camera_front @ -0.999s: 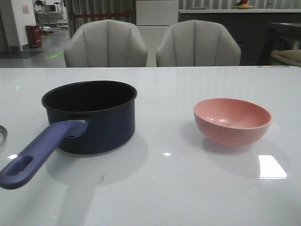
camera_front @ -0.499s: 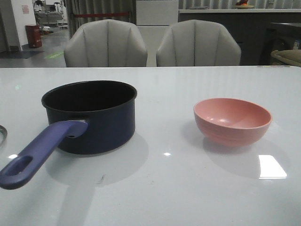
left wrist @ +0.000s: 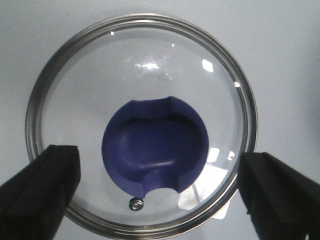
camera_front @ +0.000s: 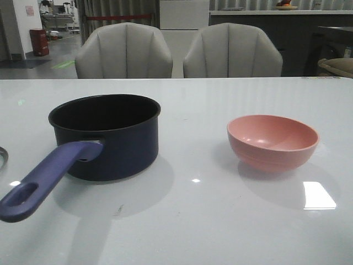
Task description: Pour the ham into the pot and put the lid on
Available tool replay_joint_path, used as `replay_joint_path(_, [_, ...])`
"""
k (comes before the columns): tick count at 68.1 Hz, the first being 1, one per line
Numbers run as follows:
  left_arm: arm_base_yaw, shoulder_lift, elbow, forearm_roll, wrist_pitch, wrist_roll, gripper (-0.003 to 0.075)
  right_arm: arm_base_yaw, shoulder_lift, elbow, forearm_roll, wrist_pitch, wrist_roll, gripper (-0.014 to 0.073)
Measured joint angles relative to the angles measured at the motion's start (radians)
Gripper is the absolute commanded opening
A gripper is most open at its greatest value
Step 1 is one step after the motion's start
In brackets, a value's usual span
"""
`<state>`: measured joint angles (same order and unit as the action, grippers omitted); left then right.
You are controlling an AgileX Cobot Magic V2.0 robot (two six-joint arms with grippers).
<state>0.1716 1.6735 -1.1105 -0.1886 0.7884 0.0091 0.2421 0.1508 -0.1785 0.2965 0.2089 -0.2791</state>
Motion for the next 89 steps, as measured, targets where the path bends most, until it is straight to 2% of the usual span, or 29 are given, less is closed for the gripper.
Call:
replay_joint_path(39, [-0.029, 0.110, -0.073, 0.035, 0.037, -0.098, 0.0666, 0.000, 0.000, 0.000, 0.000, 0.000, 0.000, 0.0159])
replay_joint_path(49, [-0.029, 0.141, -0.075, 0.037, 0.046, -0.105, 0.0566, 0.000, 0.000, 0.000, 0.000, 0.000, 0.000, 0.0159])
replay_joint_path(67, [-0.029, 0.162, -0.079, 0.045, 0.057, -0.105, 0.0290, 0.000, 0.000, 0.000, 0.000, 0.000, 0.000, 0.0159])
replay_joint_path(74, [-0.029, 0.162, -0.079, 0.045, 0.053, -0.105, 0.0204, 0.000, 0.000, 0.000, 0.000, 0.000, 0.000, 0.0159])
replay_joint_path(80, [-0.029, 0.162, -0.079, 0.043, 0.053, -0.105, 0.0168, 0.000, 0.000, 0.000, 0.000, 0.000, 0.000, 0.0159])
replay_joint_path(89, [-0.029, 0.162, -0.079, 0.043, 0.049, -0.106, 0.0165, 0.000, 0.000, 0.000, 0.000, 0.000, 0.000, 0.0159])
